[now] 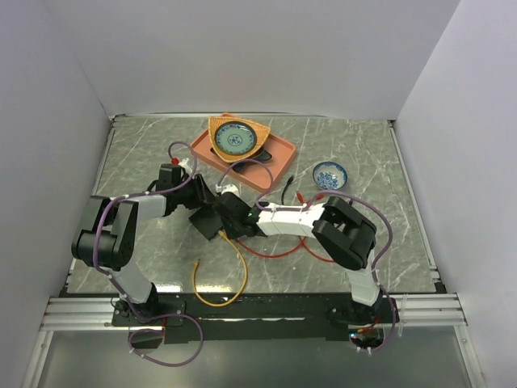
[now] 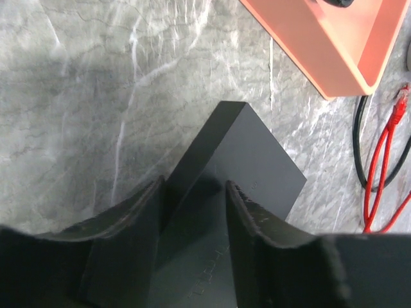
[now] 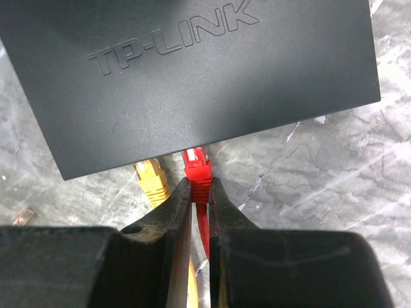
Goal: Insert the plug into the switch port
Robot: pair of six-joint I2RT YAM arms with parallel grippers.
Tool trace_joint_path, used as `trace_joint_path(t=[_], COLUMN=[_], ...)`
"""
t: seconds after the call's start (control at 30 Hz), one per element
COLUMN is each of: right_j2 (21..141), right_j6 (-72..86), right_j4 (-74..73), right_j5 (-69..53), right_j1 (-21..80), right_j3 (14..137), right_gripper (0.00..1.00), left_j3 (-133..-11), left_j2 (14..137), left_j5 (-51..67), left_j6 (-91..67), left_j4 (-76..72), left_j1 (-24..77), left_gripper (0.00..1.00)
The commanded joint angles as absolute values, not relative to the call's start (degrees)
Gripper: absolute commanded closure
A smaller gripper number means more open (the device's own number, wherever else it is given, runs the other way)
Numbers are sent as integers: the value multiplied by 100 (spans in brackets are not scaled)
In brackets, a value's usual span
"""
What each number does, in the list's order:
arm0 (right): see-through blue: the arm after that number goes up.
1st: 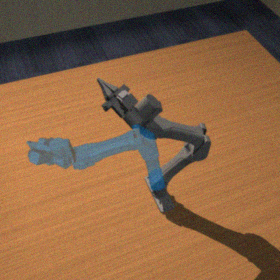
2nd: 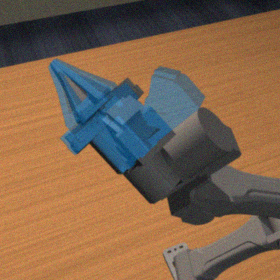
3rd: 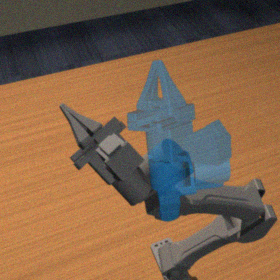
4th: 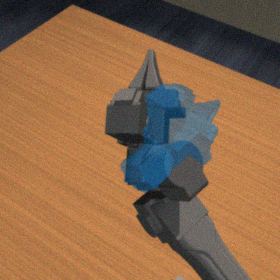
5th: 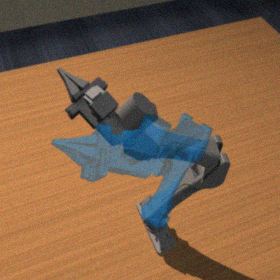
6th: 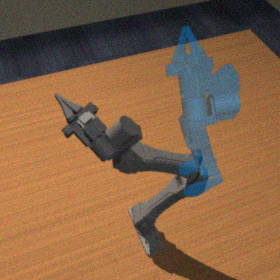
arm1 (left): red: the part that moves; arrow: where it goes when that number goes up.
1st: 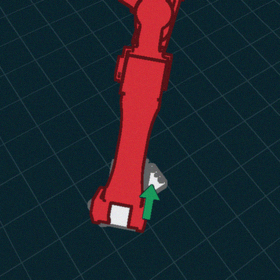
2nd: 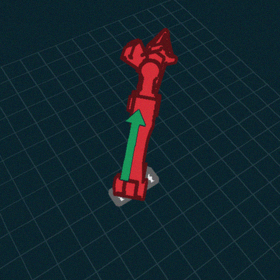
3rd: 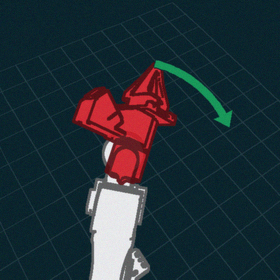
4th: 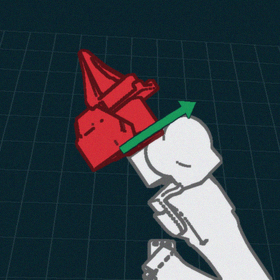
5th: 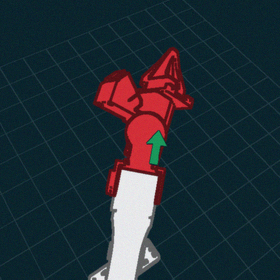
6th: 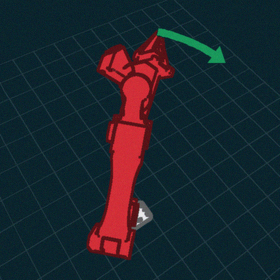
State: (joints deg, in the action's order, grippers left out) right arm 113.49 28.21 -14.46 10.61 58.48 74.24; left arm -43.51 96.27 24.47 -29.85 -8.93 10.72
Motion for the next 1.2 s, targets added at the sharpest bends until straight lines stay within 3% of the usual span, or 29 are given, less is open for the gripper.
trace_joint_path(t=[0.0, 0.03, 0.1, 0.37, 0.47, 0.6, 0.67, 0.87, 1.17], right_j2=[10899, 10811, 10715, 10424, 10170, 9862, 9643, 8896, 7868], right_j6=[2672, 2524, 2408, 2232, 2285, 2294, 2294, 2268, 2505], right_j4=[176, 202, 124, -623, -878, -1220, -1397, -1669, -2135], right_j5=[1398, 1328, 1300, 1450, 1511, 1599, 1687, 1872, 2346], right_j1=[5546, 5581, 5677, 5941, 5941, 5950, 5941, 5950, 5933], right_j3=[7050, 6971, 6830, 6513, 6443, 6363, 6363, 6109, 5661], right_gripper=[95, 88, 85, 68, 55, 36, 31, 2, 1], left_j3=[-4175, -4184, -4262, -4368, -4342, -4386, -4386, -4342, -4447], left_j2=[9607, 9606, 9563, 9176, 8966, 8667, 8422, 7456, 5618], left_j5=[2997, 2971, 2822, 2295, 2075, 1566, 1407, 1108, 1186], left_j6=[-3182, -3182, -3146, -3234, -3287, -3313, -3340, -3401, -3621], left_j4=[281, 281, 386, 571, 606, 791, 852, 923, 1046], left_j1=[1301, 1292, 1292, 1283, 1292, 1283, 1274, 1275, 1274], left_gripper=[47, 44, 33, 14, 8, 3, 1, 4, 4])
